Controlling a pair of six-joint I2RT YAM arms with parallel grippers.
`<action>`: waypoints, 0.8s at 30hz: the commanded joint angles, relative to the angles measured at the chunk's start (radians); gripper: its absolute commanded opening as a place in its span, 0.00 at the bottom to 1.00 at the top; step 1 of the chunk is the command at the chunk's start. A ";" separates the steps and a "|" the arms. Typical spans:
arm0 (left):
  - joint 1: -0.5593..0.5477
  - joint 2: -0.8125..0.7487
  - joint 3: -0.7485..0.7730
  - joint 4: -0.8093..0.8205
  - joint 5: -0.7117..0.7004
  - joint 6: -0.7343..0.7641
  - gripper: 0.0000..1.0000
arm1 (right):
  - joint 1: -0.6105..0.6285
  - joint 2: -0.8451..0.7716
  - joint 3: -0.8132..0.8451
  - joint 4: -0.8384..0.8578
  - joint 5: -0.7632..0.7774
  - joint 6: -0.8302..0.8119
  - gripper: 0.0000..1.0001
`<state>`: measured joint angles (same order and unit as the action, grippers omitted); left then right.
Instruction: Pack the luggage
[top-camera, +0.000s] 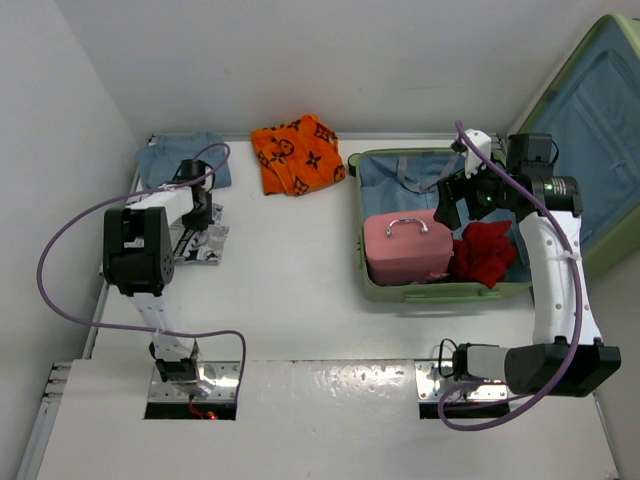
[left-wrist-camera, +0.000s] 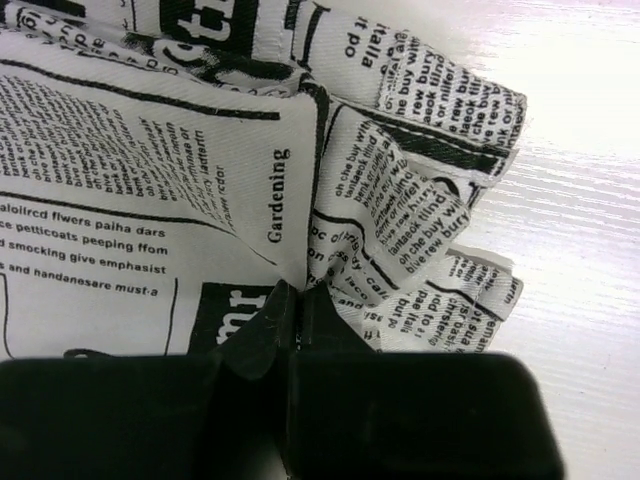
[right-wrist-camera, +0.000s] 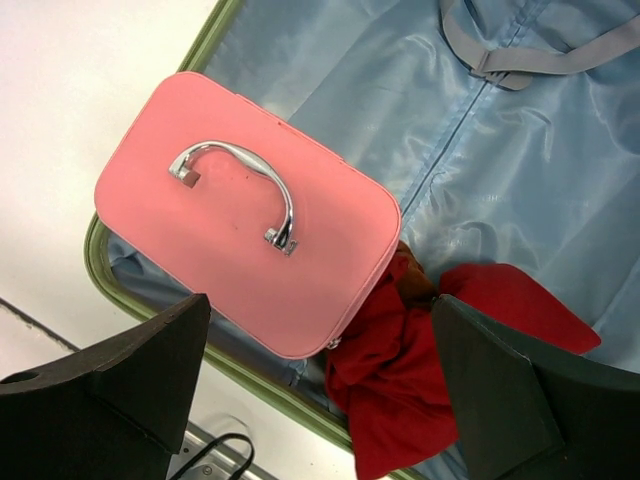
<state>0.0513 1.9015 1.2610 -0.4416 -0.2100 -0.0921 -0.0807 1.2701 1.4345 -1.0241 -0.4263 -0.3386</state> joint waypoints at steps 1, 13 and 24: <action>-0.033 0.028 -0.018 0.012 0.130 0.011 0.00 | 0.006 -0.028 -0.002 0.039 -0.017 0.018 0.91; -0.335 0.030 0.141 0.012 0.290 -0.144 0.00 | 0.022 -0.032 0.015 0.035 -0.022 0.023 0.91; -0.010 -0.244 0.095 0.041 0.723 -0.097 0.85 | 0.073 -0.032 0.011 0.169 -0.270 0.157 0.90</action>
<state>-0.0612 1.8126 1.3495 -0.4404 0.2905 -0.2329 -0.0307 1.2575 1.4349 -0.9668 -0.5617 -0.2707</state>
